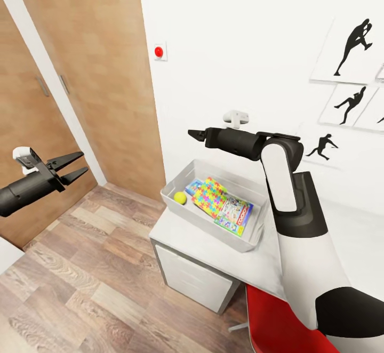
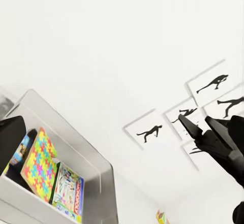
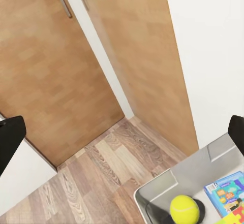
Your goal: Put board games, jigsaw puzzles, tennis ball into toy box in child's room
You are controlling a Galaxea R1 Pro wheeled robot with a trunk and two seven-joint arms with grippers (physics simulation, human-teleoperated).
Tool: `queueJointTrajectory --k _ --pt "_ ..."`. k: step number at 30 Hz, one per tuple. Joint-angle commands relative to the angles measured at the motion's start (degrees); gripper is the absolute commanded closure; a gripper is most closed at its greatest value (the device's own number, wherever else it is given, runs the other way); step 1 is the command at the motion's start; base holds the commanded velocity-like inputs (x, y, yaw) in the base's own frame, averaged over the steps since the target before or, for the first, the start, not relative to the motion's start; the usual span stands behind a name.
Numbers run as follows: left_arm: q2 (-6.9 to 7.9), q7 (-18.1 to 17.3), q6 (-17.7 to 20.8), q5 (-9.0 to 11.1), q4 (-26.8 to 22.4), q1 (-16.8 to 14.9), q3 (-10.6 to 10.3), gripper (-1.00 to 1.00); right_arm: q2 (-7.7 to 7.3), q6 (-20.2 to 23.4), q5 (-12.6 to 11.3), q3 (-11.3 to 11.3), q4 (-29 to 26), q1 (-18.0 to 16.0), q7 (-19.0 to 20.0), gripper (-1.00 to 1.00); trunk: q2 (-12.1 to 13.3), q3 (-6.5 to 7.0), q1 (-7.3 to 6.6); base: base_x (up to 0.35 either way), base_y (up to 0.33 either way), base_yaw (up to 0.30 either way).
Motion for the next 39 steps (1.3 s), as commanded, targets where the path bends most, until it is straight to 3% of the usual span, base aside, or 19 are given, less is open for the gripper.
queueJointTrajectory --k 1,15,28,39 --pt "-0.08 -0.57 0.20 -0.60 0.02 -0.13 -0.01 -1.00 -0.03 0.23 -0.23 -0.06 -0.03 0.03 -0.27 -1.00 -0.09 0.00 0.03 0.000 0.000 -0.005" --pt "-0.39 -0.52 0.25 -0.65 0.02 -0.37 -0.23 -1.00 -0.14 0.23 -0.26 -0.33 -0.03 0.59 -0.73 -1.00 -0.09 1.23 0.03 0.000 0.000 -0.068" --pt "-0.43 -0.52 0.20 -0.63 -0.01 -0.46 -0.36 -1.00 -0.16 0.23 -0.35 -2.21 -0.03 0.83 -4.90 -1.00 -0.09 2.31 0.03 0.000 0.000 -0.147" --pt "-0.47 -0.52 0.19 -0.61 -0.08 -0.49 -0.54 -1.00 -0.21 0.23 -0.49 -3.00 -0.03 0.84 -5.86 -1.00 -0.09 3.18 0.03 0.000 0.000 -0.181"
